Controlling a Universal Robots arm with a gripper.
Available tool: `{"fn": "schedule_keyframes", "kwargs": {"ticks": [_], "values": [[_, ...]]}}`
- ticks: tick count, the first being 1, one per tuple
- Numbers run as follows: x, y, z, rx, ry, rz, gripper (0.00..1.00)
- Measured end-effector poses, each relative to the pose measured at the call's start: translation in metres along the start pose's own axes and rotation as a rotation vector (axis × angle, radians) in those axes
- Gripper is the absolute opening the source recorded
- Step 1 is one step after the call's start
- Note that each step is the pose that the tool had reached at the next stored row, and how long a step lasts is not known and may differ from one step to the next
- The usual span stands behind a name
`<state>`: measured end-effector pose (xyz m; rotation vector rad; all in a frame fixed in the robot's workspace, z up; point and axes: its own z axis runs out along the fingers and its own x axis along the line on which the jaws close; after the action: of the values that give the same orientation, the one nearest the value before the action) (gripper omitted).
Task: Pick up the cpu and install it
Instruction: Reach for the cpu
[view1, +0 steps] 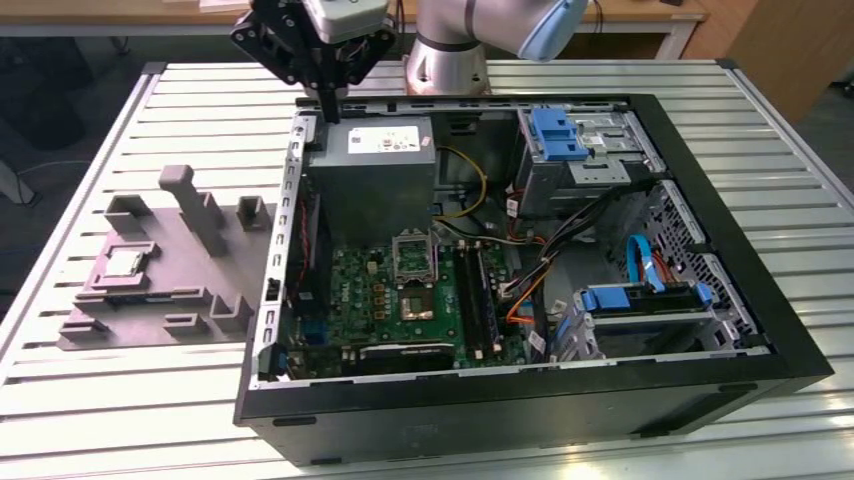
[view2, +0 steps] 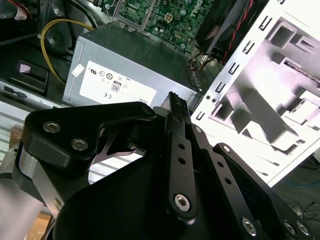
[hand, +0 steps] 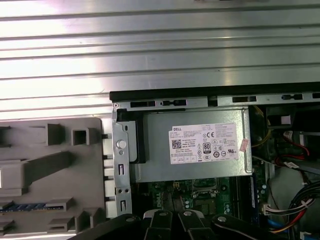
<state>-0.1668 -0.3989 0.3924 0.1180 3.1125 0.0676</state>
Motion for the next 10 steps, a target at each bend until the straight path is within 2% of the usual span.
{"fn": "schedule_keyframes", "kwargs": {"ticks": [10], "values": [[0.0034, -0.0002, 0.0002, -0.0001, -0.0001, 0.000, 0.11]]}}
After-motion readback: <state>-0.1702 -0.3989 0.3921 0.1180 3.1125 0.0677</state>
